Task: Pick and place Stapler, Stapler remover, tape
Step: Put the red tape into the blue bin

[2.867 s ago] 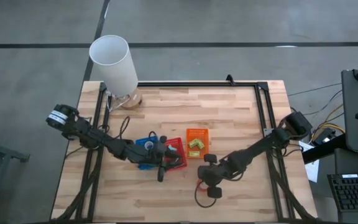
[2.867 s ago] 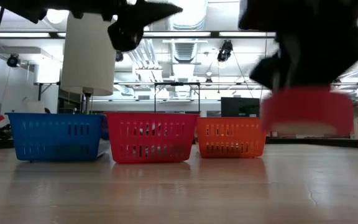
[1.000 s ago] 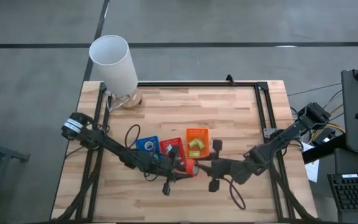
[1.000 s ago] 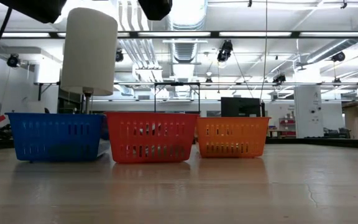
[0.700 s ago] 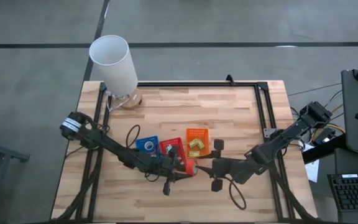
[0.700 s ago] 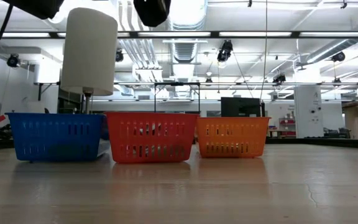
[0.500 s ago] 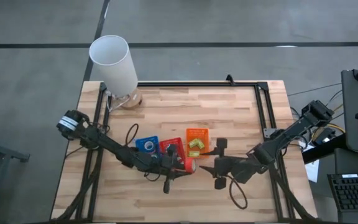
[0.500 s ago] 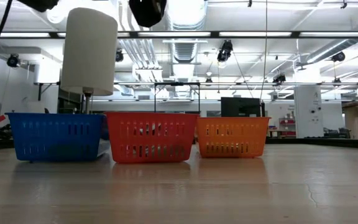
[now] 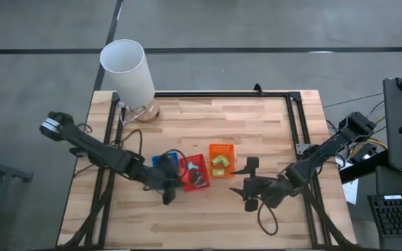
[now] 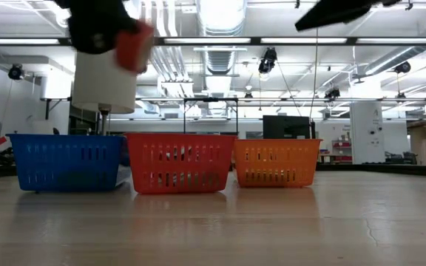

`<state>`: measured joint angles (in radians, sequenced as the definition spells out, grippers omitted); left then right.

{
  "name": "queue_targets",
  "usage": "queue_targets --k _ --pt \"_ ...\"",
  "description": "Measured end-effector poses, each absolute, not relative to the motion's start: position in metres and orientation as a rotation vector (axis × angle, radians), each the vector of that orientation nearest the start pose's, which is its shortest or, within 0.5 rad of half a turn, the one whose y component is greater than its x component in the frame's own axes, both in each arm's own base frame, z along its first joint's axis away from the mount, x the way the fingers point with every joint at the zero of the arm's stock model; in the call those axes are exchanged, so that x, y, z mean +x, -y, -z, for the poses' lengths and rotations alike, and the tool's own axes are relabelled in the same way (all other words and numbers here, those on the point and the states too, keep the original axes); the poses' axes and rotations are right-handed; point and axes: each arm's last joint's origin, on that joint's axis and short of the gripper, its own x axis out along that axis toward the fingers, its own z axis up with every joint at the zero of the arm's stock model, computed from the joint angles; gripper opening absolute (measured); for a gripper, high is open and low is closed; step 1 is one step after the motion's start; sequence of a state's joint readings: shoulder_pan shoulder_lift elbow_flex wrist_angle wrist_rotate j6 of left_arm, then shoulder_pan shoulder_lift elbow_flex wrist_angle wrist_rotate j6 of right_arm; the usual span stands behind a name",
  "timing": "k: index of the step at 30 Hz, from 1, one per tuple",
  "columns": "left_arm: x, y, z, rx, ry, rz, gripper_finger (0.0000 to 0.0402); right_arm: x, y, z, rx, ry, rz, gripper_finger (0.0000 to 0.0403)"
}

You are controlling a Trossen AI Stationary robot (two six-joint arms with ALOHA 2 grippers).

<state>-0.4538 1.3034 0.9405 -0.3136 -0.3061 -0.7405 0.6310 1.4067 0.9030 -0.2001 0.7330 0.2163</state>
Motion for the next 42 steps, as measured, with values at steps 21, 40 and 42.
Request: queue_targets --k 21,40,42 --pt "0.255 0.101 -0.211 -0.642 -1.117 -0.304 0.0049 0.242 -0.151 -0.224 -0.209 -0.516 0.165 0.0238" --pt "0.265 0.087 -0.200 -0.665 -1.184 -0.273 0.0053 0.242 -0.151 -0.225 -0.198 -0.502 0.162 0.0234" --pt "0.266 0.087 -0.200 -0.674 -1.180 -0.277 0.0060 0.242 -0.151 -0.225 -0.197 -0.502 0.162 0.0233"
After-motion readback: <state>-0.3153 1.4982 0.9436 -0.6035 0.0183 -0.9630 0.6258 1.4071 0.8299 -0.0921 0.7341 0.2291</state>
